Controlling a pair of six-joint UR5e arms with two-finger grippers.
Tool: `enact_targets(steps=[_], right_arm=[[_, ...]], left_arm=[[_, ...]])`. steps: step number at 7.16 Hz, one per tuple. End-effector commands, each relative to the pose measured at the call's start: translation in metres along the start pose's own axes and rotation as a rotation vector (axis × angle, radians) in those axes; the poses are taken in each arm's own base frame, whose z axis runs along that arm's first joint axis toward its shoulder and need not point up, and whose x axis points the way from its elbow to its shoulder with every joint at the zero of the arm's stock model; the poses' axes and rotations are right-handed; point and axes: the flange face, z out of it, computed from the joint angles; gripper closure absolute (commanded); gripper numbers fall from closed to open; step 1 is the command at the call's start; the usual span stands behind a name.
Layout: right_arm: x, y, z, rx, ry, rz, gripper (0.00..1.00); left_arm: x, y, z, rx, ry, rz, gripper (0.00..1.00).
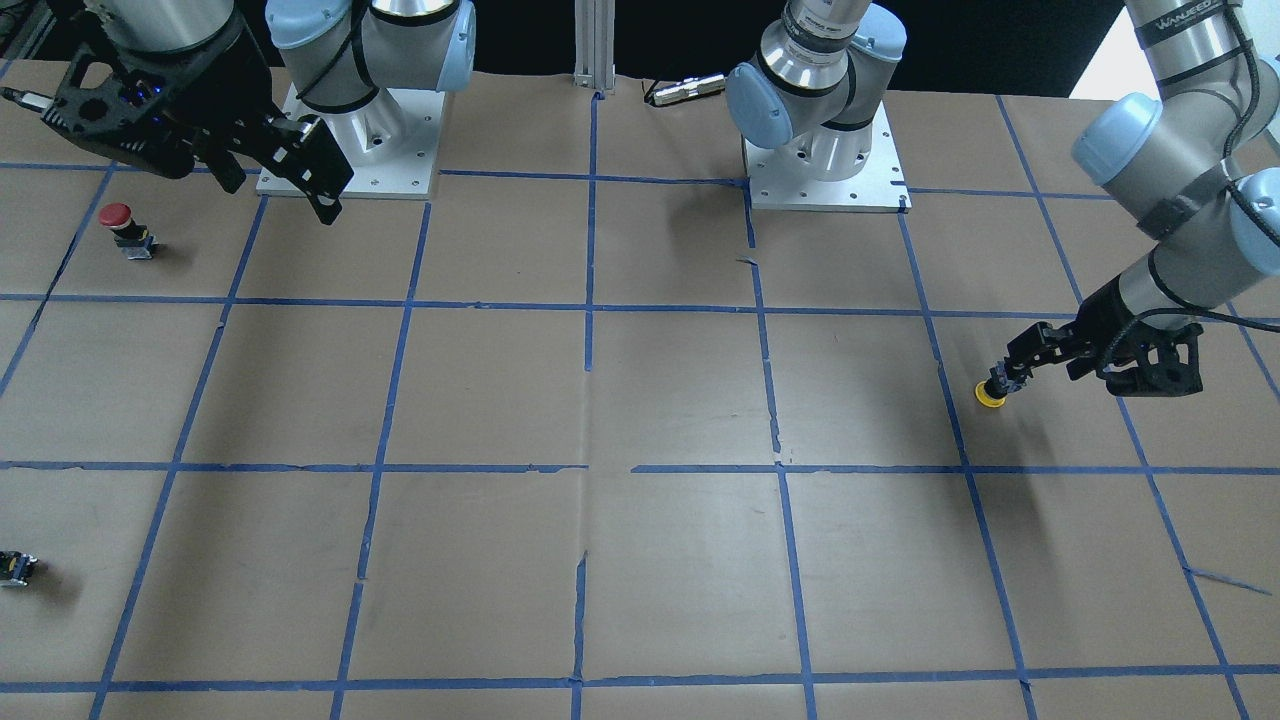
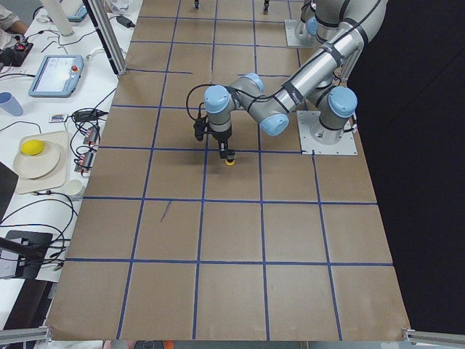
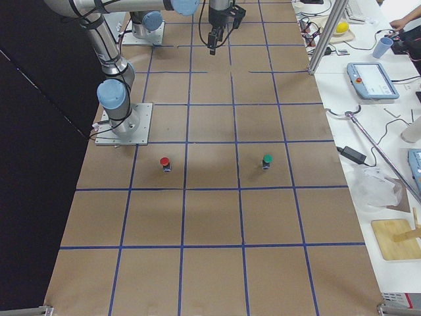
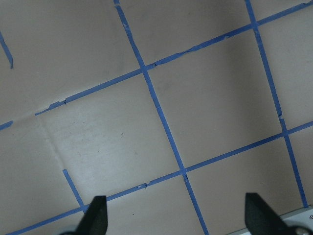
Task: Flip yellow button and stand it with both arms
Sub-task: 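Grasp the yellow button's base with the left gripper and lift it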
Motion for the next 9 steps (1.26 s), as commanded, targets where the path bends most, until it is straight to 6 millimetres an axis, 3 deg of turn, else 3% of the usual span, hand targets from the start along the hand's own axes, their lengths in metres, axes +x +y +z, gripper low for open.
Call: enact_targets(steps=[1, 2, 3, 5, 6, 7, 9], right_arm=[[0.001, 0.002, 0.002, -0.007, 0.004, 0.008, 0.0], [0.004, 0.006, 0.001, -0.009, 0.019, 0.013, 0.0], [0.003, 0.008, 0.0, -0.009, 0.008, 0.008, 0.0], [0.001, 0.012, -0.001, -0.017, 0.001, -0.004, 0.0], [-0.01, 0.019, -0.005, -0.046, -0.098, -0.003, 0.0], [-0.01, 0.026, 0.006, -0.138, -0.093, 0.007, 0.0], [-0.012, 0.03, -0.006, -0.137, -0.125, 0.09, 0.0]], left_arm=[[0.009, 0.009, 0.034, -0.03, 0.016, -0.002, 0.13], [0.009, 0.013, 0.037, -0.032, 0.017, 0.0, 0.13], [0.009, 0.013, 0.036, -0.03, 0.015, 0.003, 0.21], [0.006, 0.013, 0.034, -0.032, 0.001, 0.011, 0.62], [0.006, 0.013, 0.034, -0.033, -0.001, 0.014, 0.77], [0.003, 0.013, 0.032, -0.026, -0.001, 0.009, 0.87], [0.013, 0.015, 0.022, -0.011, 0.023, 0.023, 0.92]])
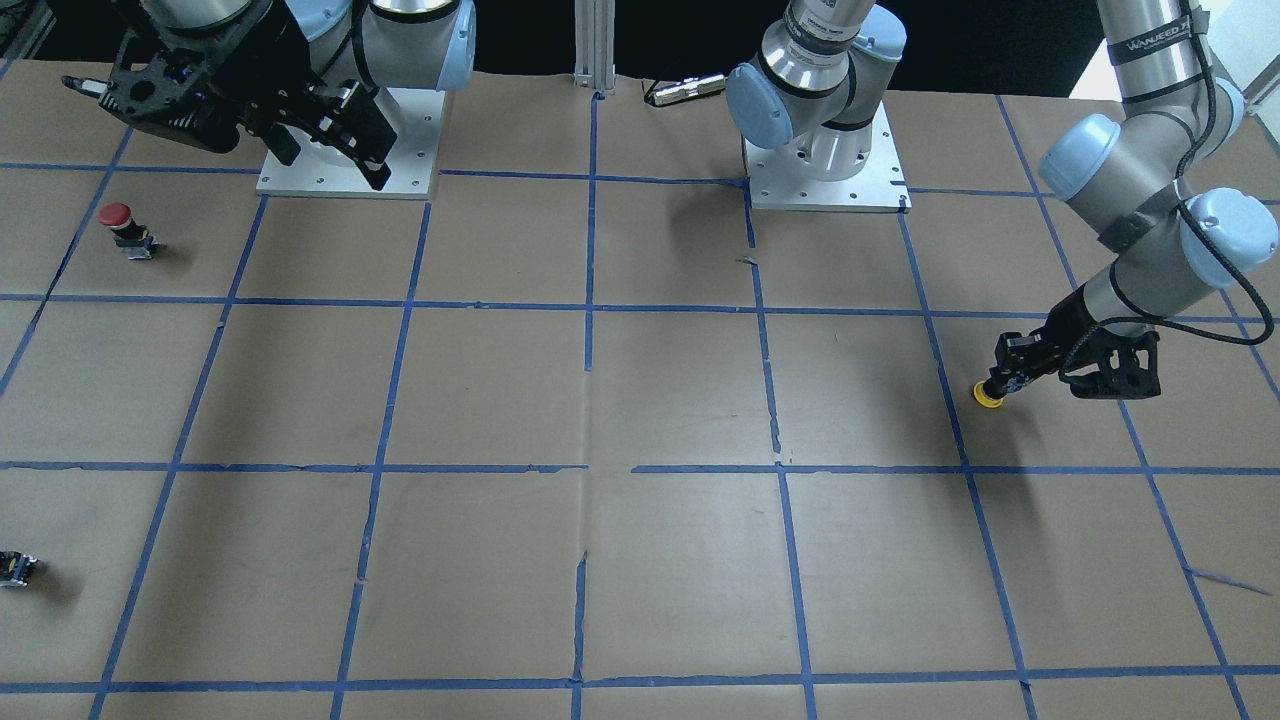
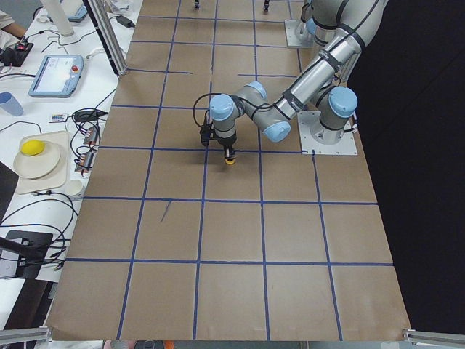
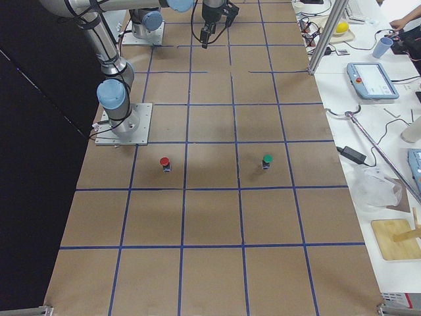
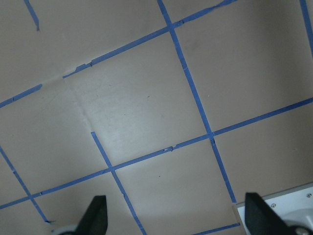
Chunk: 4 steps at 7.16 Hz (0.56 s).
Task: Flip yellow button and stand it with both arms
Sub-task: 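Grasp the yellow button's base with the left gripper and lift it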
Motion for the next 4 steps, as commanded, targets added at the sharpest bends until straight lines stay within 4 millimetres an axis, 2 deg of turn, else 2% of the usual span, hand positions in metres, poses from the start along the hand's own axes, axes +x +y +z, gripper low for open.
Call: enact_targets(steps=[1, 3, 4], right_arm=[[-0.01, 0.005, -0.002, -0.052, -0.097, 0.142, 0.0], [-0.017, 0.005, 0.0, -0.104, -0.151, 0.31, 0.0], [-0.024, 0.005, 0.001, -0.149, -0.201, 0.385, 0.0]], left_arm=[[0.016, 0.003, -0.012, 0.023, 0.079, 0.042, 0.92], [0.035, -0.001, -0.027, 0.023, 0.379, 0.016, 0.93], [0.047, 0.0, -0.025, 0.023, 0.507, 0.008, 0.93]])
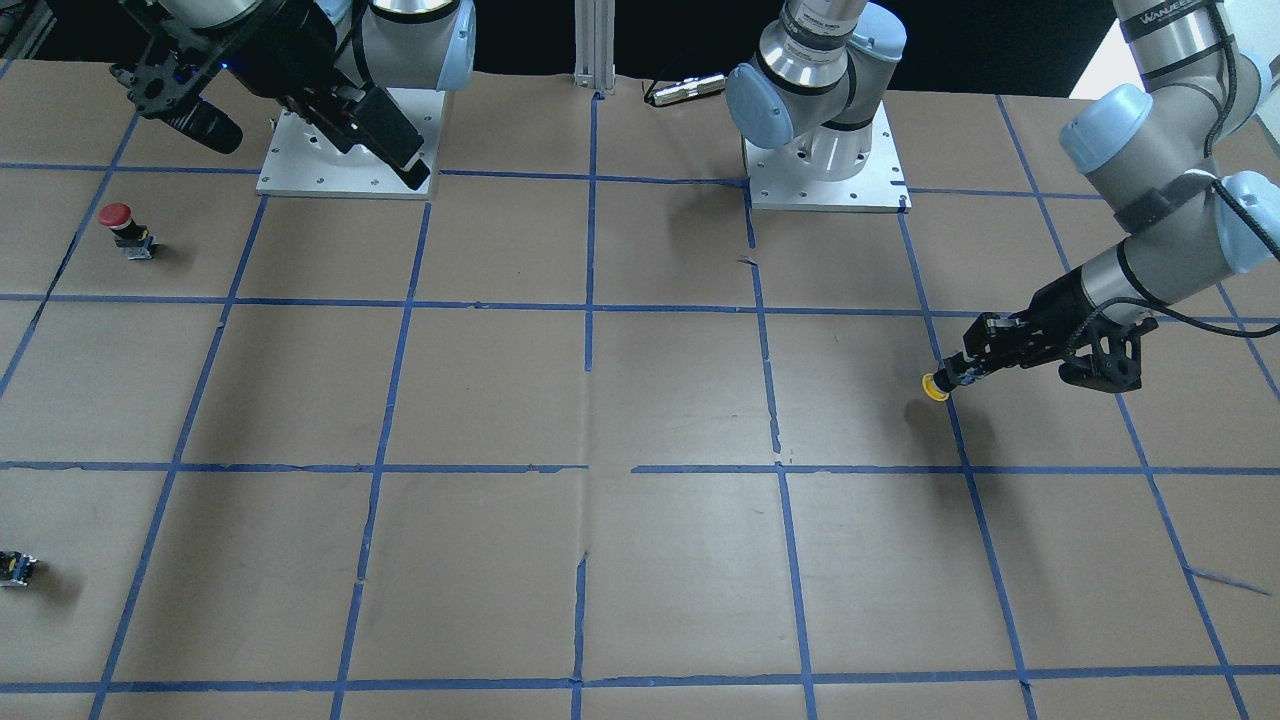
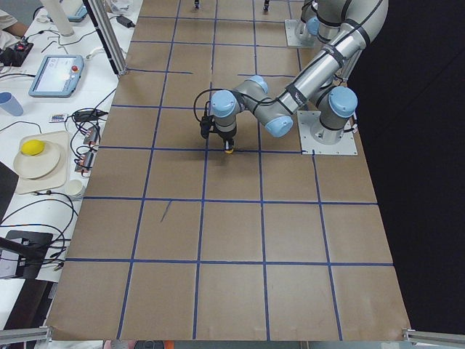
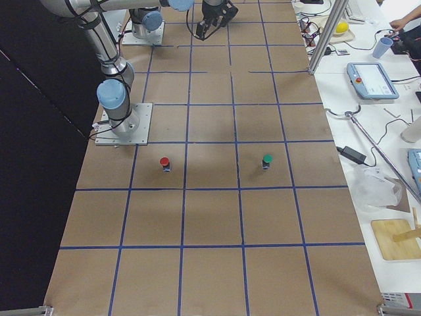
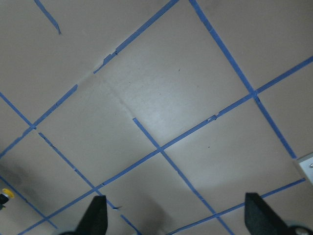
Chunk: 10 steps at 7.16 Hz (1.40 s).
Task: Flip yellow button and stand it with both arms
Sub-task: 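Carry the yellow button toward the right gripper while the right gripper approaches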
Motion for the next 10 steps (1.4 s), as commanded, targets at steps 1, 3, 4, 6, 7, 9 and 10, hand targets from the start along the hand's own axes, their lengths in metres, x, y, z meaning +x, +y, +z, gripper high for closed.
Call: enact_targets(steps=[1, 3, 4, 6, 7, 9, 10], right_arm=[[-0.011, 0.005, 0.006, -0.105, -0.099, 0.141, 0.0], [-0.025, -0.006, 0.017, -0.227, -0.185, 0.202, 0.0], [-0.03, -0.008, 0.018, -0.267, -0.213, 0.248, 0.0], [-0.035, -0.014, 0.023, -0.304, -0.237, 0.261, 0.0], [-0.033, -0.018, 0.022, -0.302, -0.242, 0.269, 0.0], [-0.04, -0.041, 0.044, -0.366, -0.235, 0.307, 0.0], [-0.041, -0.04, 0.047, -0.377, -0.225, 0.312, 0.01]], left_arm=[[0.028, 0.0, 0.009, 0.014, 0.295, -0.021, 0.93], [0.044, 0.004, 0.021, 0.018, 0.473, 0.005, 0.93], [0.053, 0.007, 0.027, 0.012, 0.564, -0.015, 0.94], [0.084, 0.011, 0.046, 0.007, 0.784, -0.049, 0.95], [0.108, 0.009, 0.053, 0.006, 0.844, -0.058, 0.95], [0.171, 0.0, 0.064, 0.073, 0.935, 0.01, 0.95], [0.199, -0.004, 0.066, 0.146, 0.979, 0.089, 0.95]])
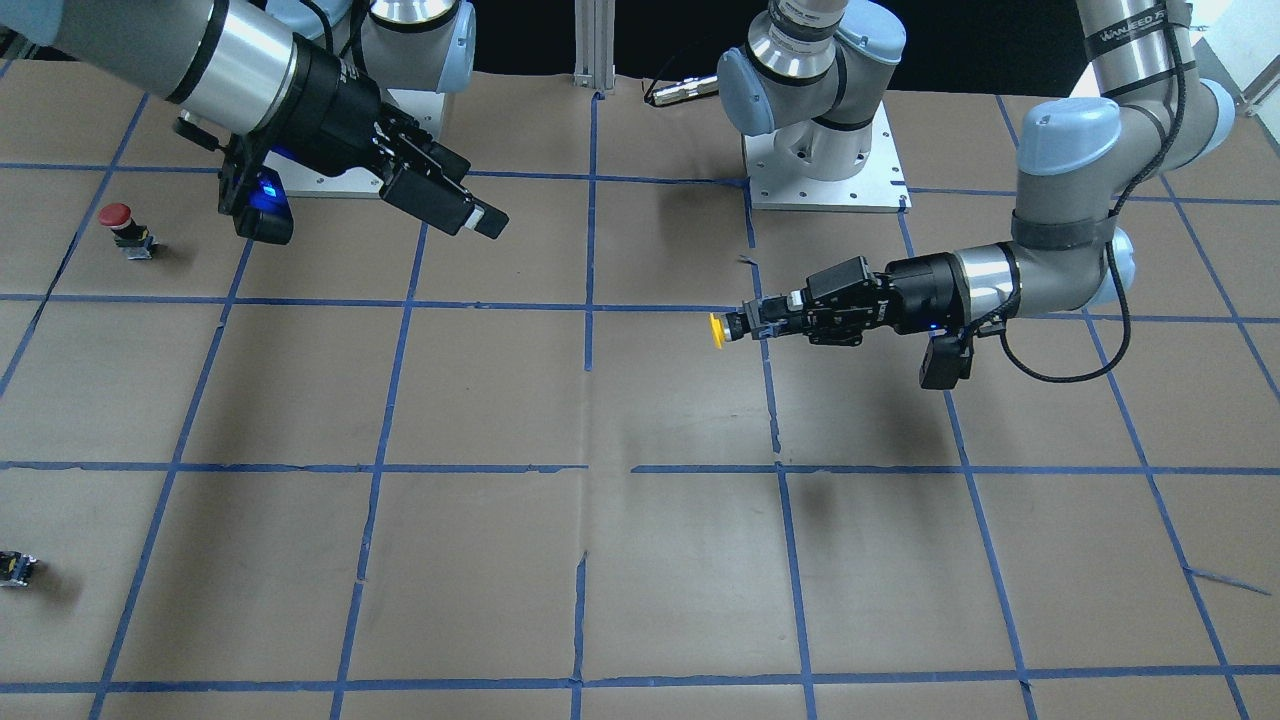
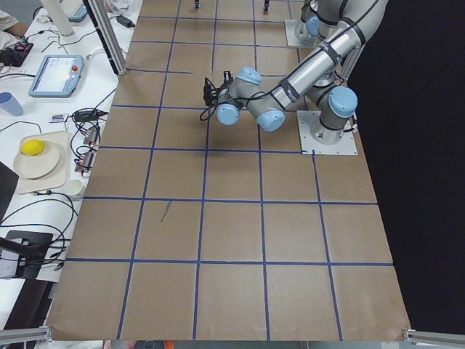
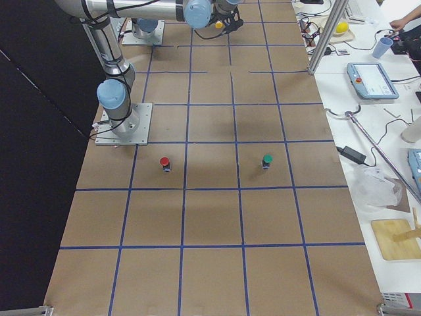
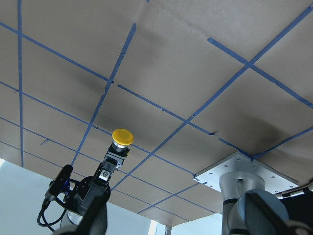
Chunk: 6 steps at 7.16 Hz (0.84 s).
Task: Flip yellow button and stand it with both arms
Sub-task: 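Carry the yellow button toward the right gripper while the right gripper approaches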
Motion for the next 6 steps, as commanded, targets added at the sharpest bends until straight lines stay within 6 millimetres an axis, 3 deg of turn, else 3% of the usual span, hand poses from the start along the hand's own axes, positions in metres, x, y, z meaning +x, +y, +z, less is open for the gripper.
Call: enact_targets(steps=[1, 3, 5, 6], right_arm=[[-0.003, -0.004, 0.007, -0.032, 0.001, 0.016, 0.01], [-0.001, -0.011, 0.02, -0.082, -0.008, 0.039, 0.01], [-0.001, -0.015, 0.02, -0.088, -0.015, 0.046, 0.01], [-0.002, -0.016, 0.021, -0.09, -0.018, 0.045, 0.01]], left_arm=[[0.033, -0.002, 0.06, 0.067, 0.12, 0.109, 0.95], [0.052, 0.011, 0.115, 0.124, 0.239, 0.089, 0.95], [0.061, 0.019, 0.131, 0.132, 0.273, 0.066, 0.95], [0.075, 0.021, 0.137, 0.12, 0.276, 0.111, 0.95]])
